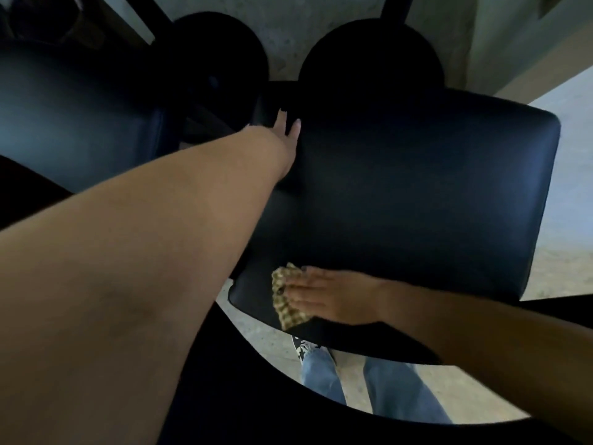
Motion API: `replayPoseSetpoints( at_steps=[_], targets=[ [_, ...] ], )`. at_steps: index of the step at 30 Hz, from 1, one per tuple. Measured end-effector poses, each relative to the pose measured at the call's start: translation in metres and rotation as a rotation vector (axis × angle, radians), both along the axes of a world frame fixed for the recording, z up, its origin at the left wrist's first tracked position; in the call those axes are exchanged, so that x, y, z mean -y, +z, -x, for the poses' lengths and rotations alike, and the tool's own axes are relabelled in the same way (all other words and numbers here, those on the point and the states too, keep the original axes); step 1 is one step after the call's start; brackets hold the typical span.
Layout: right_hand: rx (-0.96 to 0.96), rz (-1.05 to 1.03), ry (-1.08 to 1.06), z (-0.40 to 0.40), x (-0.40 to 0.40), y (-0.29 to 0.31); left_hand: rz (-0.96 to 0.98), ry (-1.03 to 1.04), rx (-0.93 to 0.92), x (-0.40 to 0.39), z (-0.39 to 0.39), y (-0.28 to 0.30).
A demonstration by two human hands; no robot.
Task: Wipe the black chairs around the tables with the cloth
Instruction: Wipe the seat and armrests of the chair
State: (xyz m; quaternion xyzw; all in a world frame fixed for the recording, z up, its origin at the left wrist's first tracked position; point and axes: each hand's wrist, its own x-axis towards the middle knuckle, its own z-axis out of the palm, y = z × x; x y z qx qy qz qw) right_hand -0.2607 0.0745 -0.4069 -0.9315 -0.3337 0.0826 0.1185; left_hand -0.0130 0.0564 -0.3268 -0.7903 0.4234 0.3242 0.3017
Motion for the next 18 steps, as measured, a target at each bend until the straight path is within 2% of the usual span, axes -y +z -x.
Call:
replayPoseSetpoints(
  at_steps=[2,8,12,18],
  targets=[
    [0.07,0.016,-0.089,-0.019,0.038,0.005,0.05,0.104,-0.012,0.0,0.013,-0.004],
    [-0.064,-0.055,-0.737,-0.037,0.128,0.004,0.23,0.591,-0.059,-0.05,0.078,-0.028],
    [-0.06,-0.065,-0.822,-0.041,0.115,0.007,0.223,0.774,-0.009,-0.071,0.11,-0.038],
    [-0.116,-0.04,-0.864,-0.04,0.111,0.008,0.269,0.78,0.033,-0.076,0.135,-0.054]
  ],
)
